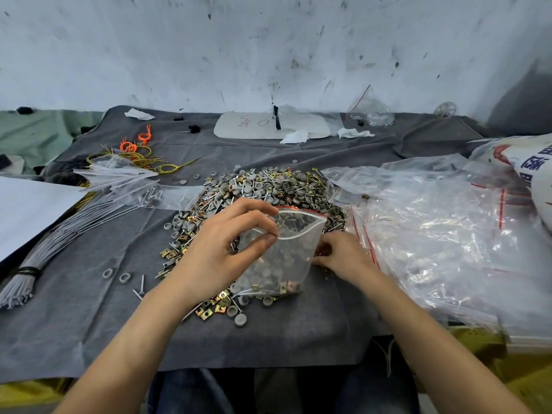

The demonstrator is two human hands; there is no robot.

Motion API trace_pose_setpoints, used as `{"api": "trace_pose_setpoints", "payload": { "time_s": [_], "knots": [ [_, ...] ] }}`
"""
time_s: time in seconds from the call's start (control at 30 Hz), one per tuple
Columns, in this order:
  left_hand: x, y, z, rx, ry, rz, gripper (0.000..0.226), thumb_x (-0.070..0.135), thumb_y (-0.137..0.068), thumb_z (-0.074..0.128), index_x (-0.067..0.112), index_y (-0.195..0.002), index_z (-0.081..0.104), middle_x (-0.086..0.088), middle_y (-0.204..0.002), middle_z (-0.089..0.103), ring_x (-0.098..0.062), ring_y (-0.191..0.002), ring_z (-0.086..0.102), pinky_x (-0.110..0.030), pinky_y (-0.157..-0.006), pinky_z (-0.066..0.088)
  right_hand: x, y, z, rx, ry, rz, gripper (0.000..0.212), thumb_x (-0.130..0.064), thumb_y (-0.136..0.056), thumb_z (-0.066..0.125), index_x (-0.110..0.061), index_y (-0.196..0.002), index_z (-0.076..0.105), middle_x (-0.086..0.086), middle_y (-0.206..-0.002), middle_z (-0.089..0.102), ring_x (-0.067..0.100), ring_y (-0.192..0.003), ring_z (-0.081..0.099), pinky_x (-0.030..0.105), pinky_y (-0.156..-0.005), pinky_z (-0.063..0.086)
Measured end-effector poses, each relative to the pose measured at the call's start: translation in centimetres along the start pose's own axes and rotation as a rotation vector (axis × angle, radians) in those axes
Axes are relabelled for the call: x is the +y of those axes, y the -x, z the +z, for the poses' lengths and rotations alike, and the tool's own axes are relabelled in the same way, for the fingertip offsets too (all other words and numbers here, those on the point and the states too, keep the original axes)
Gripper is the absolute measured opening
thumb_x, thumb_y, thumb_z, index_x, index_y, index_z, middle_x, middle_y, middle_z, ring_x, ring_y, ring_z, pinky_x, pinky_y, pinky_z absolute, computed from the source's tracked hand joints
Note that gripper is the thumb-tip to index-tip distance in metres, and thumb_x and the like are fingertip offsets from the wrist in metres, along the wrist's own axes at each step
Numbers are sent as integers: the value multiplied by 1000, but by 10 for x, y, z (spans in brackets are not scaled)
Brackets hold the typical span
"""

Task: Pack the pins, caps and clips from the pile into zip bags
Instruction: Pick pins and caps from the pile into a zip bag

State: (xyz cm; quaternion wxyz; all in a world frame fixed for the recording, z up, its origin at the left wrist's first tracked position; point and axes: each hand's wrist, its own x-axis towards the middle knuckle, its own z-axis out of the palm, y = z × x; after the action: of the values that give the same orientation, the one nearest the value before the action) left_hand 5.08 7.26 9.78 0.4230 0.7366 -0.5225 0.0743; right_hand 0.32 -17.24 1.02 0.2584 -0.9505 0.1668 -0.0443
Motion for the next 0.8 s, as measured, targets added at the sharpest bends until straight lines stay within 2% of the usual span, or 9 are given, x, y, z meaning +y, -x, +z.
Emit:
{"api": "trace_pose_setpoints", "payload": {
  "time_s": [0.1, 0.27, 0.33, 0.4, 0.5, 0.57, 0.67, 0.73, 0.8],
  "knots": [
    [0, 1, -1, 4, -8, 4, 8, 18, -90, 64, 12, -91, 70, 1, -117, 63, -10, -107, 63, -37, -90, 49, 1, -2, 3, 8, 62, -16, 17, -13, -81, 72, -9, -98, 70, 9, -98, 70, 24, -94, 63, 30, -78, 49],
    [2, 1, -2, -1, -10, -7, 10, 17, -90, 63, 10, -91, 70, -1, -118, 63, -12, -108, 64, -39, -91, 50, -1, 0, -1, -20, 103, -20, 14, -1, -79, 65, -7, -92, 67, 12, -97, 68, 27, -93, 62, 31, -77, 49],
    [5, 2, -3, -4, -11, 5, 10, 17, -90, 63, 10, -91, 70, -2, -119, 62, -12, -109, 64, -37, -93, 50, -8, 4, -15, 40, -61, -19, 15, 0, -80, 67, -7, -94, 67, 10, -94, 68, 21, -89, 63, 23, -72, 47],
    [6, 3, -4, -7, -16, 13, 9, 16, -89, 64, 10, -91, 71, -3, -120, 62, -12, -109, 64, -34, -93, 50, -28, 10, -47, 163, -353, -57, 18, -1, -82, 69, -17, -91, 67, 0, -89, 67, 13, -82, 63, 11, -68, 47],
    [7, 2, -2, -5, -26, 18, 9, 16, -89, 64, 9, -90, 71, -5, -120, 62, -13, -109, 64, -31, -94, 49, -68, 27, -101, 322, -563, -346, 21, -5, -81, 70, -25, -84, 64, -8, -82, 68, 9, -74, 65, 15, -70, 52],
    [7, 0, 0, -4, -47, 26, 10, 16, -89, 64, 9, -90, 71, -5, -120, 62, -11, -108, 64, -28, -94, 48, -94, 39, -114, 299, -474, -511, 19, -6, -79, 72, -23, -83, 64, -10, -75, 67, 2, -66, 60, 12, -64, 48],
    [5, -1, 1, -2, -62, 28, 10, 17, -89, 64, 10, -91, 71, -3, -120, 62, -8, -109, 62, -26, -94, 48, -109, 47, -107, 153, -153, -552, 10, -15, -79, 76, -19, -84, 68, -10, -76, 67, 1, -69, 59, 10, -63, 43],
    [3, 1, 0, 1, -27, 8, 11, 20, -90, 65, 11, -91, 70, -2, -122, 61, -10, -112, 63, -33, -95, 49, -100, 43, -107, 251, -203, -553, 9, -13, -82, 73, -18, -88, 70, -11, -80, 66, -1, -72, 59, 9, -66, 43],
    [1, 3, -2, 4, 9, -13, 16, 28, -91, 63, 13, -92, 70, 0, -124, 61, -13, -113, 63, -41, -95, 50, -82, 31, -107, 482, -434, -430, 19, -2, -84, 66, -19, -92, 67, -6, -82, 68, 0, -72, 60, 13, -67, 47]
  ]
}}
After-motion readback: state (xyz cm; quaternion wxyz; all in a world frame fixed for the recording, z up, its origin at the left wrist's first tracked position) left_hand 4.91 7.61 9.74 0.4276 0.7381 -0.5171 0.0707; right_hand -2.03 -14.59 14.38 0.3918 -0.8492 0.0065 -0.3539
